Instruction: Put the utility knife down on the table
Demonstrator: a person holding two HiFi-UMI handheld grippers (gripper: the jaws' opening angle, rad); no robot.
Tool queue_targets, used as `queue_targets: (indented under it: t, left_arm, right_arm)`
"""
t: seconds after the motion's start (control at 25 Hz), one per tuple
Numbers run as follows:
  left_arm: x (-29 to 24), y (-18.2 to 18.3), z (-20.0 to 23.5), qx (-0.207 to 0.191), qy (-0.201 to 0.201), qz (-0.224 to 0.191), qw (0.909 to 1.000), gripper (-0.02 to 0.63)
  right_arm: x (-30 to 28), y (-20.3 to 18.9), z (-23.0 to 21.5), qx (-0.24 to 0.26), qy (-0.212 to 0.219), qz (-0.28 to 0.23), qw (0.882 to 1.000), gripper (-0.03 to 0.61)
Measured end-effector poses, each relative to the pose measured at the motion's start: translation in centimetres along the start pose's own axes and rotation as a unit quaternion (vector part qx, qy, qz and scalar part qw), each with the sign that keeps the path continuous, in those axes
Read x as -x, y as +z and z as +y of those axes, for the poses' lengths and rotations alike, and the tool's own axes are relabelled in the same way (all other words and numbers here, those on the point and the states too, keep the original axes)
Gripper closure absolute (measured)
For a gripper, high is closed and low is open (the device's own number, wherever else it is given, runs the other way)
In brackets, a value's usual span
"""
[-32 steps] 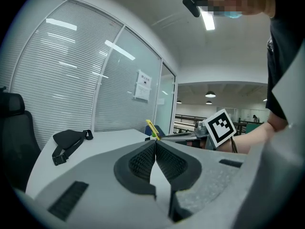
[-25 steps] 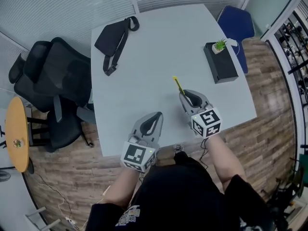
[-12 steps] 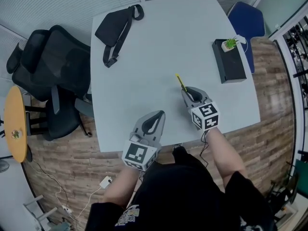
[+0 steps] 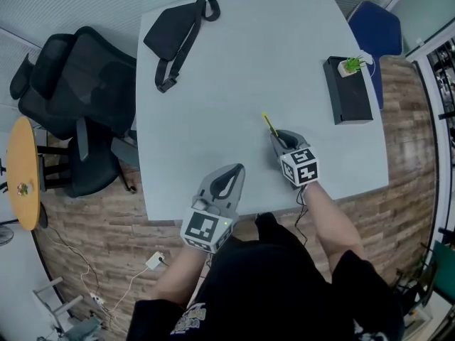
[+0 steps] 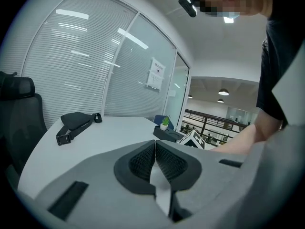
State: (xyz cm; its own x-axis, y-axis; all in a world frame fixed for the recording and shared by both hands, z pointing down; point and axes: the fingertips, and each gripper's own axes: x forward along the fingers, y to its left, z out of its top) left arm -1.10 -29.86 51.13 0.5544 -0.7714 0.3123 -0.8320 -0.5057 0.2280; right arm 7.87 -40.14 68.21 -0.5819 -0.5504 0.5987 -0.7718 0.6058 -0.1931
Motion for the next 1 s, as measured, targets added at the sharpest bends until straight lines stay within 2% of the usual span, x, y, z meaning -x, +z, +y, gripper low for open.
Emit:
queue_targets:
  t: [0.56, 1.0]
  left_arm:
    - [0.4, -0.8, 1.2, 0.011, 0.016, 0.008, 0.9998, 0.607]
    - [0.7, -1.2, 1.5, 0.013, 0.006, 0.006, 0.9999, 0.607]
  right_arm:
    - [-3.1, -3.9, -0.7, 0.013, -0.02, 0.089, 0.996, 0.52]
    - [-3.3, -4.5, -0.6, 0.029, -0.035, 0.101, 0.994, 0.517]
